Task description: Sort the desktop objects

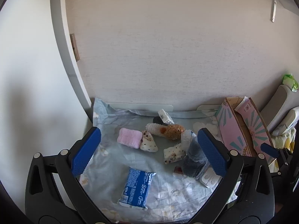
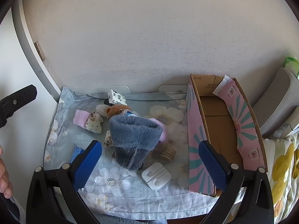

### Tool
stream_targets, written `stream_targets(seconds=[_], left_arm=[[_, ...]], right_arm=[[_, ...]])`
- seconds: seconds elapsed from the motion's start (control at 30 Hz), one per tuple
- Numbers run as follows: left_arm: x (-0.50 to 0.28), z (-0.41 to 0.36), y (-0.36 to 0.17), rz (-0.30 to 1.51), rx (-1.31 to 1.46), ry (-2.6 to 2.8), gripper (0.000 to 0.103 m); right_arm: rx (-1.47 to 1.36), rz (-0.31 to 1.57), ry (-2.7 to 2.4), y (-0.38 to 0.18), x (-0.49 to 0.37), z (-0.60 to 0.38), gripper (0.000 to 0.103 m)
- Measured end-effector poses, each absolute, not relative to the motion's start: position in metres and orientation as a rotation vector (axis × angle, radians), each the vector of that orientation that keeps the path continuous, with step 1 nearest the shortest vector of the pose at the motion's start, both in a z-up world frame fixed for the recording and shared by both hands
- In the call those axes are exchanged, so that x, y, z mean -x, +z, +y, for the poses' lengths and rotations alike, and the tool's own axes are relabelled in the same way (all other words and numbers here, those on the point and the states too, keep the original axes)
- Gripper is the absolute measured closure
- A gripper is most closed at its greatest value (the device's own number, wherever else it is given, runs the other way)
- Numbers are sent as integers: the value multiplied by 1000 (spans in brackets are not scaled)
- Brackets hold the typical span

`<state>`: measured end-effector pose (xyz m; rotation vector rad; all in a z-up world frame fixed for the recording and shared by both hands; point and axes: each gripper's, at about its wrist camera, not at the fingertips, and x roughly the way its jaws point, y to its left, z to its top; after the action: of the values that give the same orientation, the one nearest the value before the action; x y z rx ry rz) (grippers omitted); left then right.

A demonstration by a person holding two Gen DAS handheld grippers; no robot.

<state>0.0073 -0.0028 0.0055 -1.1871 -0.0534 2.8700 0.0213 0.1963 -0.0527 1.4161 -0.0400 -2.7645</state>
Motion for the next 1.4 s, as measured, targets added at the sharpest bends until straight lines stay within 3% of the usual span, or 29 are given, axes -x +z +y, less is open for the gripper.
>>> stream_targets(seconds=[1.4], left_arm=[[-31,-11,4,-56,1171,2891,0]], right_arm=[[-1330,-44,-2770,-40,-35,193,0]])
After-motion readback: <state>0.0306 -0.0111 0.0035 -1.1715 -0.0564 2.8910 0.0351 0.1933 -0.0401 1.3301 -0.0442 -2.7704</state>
